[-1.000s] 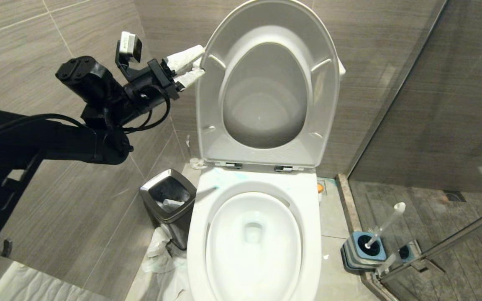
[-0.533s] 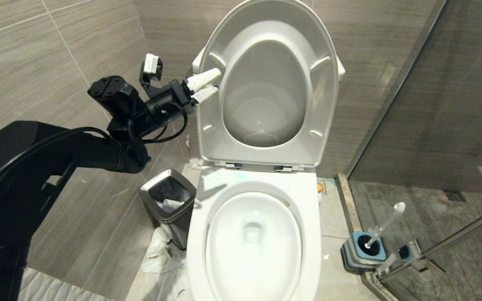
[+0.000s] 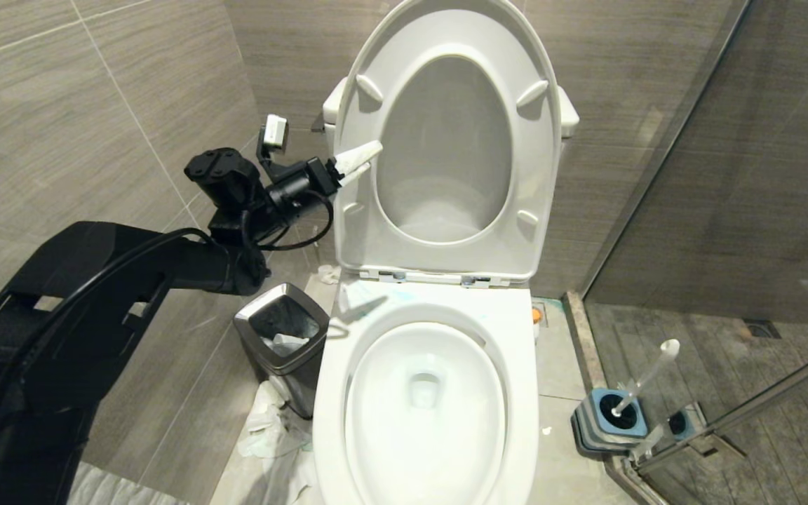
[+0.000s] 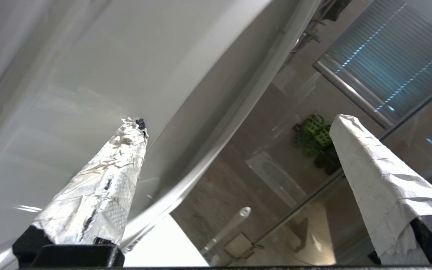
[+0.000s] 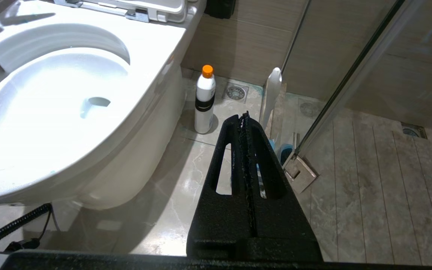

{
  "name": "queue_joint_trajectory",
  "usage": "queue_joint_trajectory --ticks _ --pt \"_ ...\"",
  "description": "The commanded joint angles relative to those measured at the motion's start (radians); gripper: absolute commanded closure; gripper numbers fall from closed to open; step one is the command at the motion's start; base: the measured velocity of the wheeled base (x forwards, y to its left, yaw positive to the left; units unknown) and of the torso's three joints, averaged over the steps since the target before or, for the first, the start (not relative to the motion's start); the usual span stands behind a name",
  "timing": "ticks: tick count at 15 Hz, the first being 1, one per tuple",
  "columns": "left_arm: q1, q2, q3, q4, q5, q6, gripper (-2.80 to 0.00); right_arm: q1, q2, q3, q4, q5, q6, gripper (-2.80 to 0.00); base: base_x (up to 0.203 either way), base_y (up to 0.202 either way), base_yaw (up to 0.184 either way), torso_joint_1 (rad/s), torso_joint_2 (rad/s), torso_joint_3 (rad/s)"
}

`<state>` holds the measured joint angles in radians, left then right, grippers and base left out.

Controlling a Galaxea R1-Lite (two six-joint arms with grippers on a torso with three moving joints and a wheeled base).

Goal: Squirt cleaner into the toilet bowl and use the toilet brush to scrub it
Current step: Use the left hand to lift the toilet lid slightly

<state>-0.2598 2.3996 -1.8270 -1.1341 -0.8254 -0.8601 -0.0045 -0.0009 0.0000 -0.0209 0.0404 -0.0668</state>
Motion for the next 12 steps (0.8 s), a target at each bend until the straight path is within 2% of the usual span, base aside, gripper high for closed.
queue_joint_trajectory --ticks 1,3,8,12 --pt "-0.001 0.057 -0.057 0.003 0.004 0.006 -2.80 0.000 -0.001 0.013 -0.001 0.001 -0.001 0.00 0.000 0.000 0.000 0.000 0.00 0.000" --pt "0.000 0.085 -0.096 0.027 0.009 0.009 -2.80 0.000 -0.001 0.012 -0.001 0.001 -0.001 0.00 0.000 0.000 0.000 0.000 0.00 0.000" --pt "0.001 0.138 -0.104 0.019 0.006 0.010 -2.80 0.000 -0.001 0.012 -0.001 0.001 -0.001 0.00 0.000 0.000 0.000 0.000 0.00 0.000" --pt "-0.002 0.114 -0.100 0.005 0.006 -0.003 -2.80 0.000 -0.001 0.012 -0.001 0.001 -0.001 0.00 0.000 0.000 0.000 0.000 0.00 0.000"
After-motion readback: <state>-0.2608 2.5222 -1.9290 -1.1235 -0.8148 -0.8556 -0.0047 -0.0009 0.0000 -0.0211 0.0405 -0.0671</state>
